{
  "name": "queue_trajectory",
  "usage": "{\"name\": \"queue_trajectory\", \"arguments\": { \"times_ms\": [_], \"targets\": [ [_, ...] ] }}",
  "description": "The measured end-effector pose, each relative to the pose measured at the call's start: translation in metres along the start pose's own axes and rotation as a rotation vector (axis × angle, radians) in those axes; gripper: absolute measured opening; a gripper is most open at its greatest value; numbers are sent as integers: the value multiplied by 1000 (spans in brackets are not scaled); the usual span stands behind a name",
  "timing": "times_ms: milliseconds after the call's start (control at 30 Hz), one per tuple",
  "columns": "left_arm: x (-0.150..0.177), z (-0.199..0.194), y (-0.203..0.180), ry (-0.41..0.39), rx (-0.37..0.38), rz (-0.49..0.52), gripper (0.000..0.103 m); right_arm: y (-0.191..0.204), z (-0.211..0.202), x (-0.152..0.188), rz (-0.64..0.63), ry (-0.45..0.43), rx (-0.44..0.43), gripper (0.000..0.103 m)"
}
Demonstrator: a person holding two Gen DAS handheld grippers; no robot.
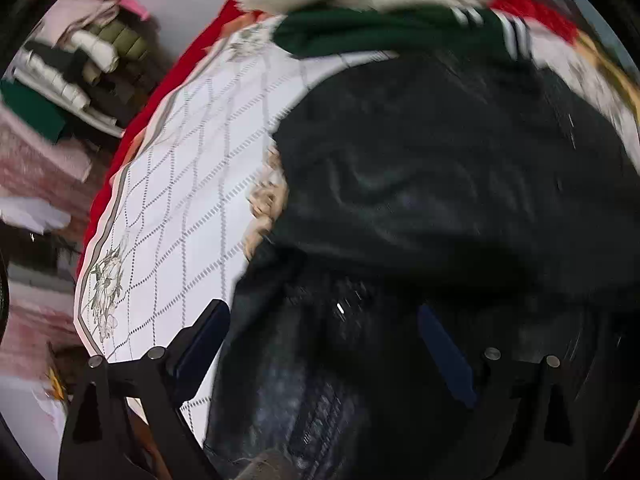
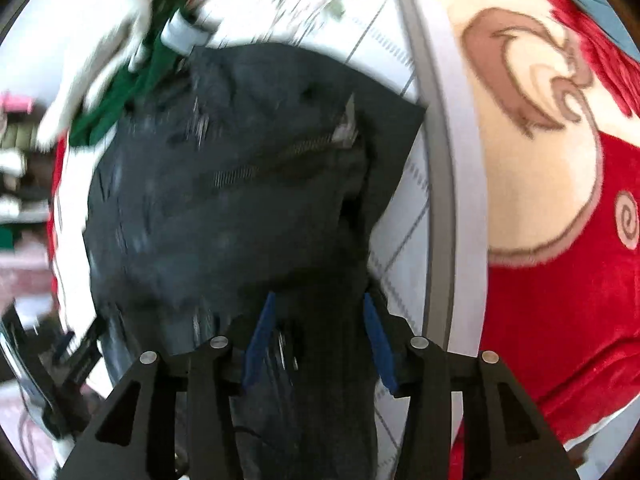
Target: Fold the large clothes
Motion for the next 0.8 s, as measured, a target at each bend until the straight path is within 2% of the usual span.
{"name": "queue_trajectory", "arguments": {
  "times_ms": [100,200,300,433,567,633,800],
  "targets": [
    [22,9,-11,18,-36,60,96,-4,19,26,-78,56,60,48],
    [40,23,-9,53,-60,46,96,-26,26,25,-86,-6,222,45],
    [45,28,-4,64,-52,-10,96,-40,31,27,51,13,218,45],
    [45,29,-3,71,-56,-24,96,-34,25,27,25,24,247,45],
    [45,27,-3,64,-65,-33,96,-30,21,26,2,33,225,47],
    [46,24,-1,71,-74,-44,96,-35,13,25,-4,31,185,48],
    [42,-4,1,54,-130,-49,96,-46,-11,17,70,23,-12,49]
  ]
}}
Point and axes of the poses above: each gripper's, at about its wrist camera, not at the fingertips, and z roughly the way its jaws point, y to its left, x to its underside, the point moved 8 cm from there along z, roughly the way its jaws point, and after that the axes turned 15 degrees about -y, right-handed, at the moved point
